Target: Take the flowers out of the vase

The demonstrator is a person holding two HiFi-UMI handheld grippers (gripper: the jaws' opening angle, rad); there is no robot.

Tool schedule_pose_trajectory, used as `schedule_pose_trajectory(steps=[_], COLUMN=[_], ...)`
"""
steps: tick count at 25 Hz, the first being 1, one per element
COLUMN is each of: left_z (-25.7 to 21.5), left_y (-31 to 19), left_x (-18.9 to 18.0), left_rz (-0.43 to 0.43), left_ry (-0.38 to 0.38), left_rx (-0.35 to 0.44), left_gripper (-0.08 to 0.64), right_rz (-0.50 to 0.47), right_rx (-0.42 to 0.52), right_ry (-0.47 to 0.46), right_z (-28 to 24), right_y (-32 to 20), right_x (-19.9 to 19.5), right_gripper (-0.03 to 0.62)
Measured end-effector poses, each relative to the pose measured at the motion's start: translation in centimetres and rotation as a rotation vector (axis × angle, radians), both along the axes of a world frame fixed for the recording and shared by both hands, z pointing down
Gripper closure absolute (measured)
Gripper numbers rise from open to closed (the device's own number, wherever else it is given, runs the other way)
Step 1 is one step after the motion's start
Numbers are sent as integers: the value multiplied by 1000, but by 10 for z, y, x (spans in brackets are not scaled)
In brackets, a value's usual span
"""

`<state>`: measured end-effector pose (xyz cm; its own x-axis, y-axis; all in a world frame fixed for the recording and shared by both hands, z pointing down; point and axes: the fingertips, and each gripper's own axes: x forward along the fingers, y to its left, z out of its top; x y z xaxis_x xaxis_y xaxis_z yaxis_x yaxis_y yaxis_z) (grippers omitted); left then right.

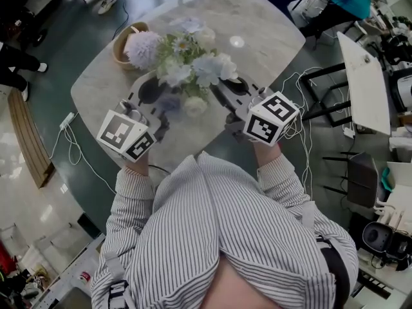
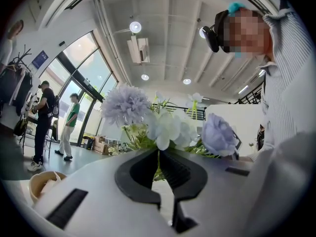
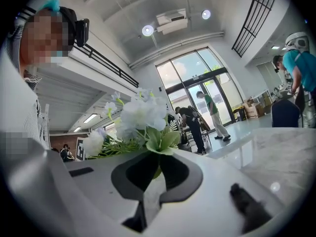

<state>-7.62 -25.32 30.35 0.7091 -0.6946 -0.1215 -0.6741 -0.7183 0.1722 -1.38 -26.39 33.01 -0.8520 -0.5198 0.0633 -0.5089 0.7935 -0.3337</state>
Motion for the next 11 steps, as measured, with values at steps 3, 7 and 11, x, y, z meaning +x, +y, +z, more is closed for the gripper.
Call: schedule_pose_trajectory(steps=[3, 7, 11], left_z=[0, 2, 2], left_y=[-1, -4, -3], left_x=[4, 5, 1], left_rz=[3, 5, 4], left_ry=[0, -1, 1], left_rx=[-4, -6, -6], left_gripper=[538, 538, 538], right_rz=[0, -4, -8], right_rx=[-3, -6, -6], right_ry=[6, 14, 24], right_z=[2, 3, 3], right_y=[-2, -4, -3], right_x=[3, 4, 0], right_gripper=[569, 569, 569])
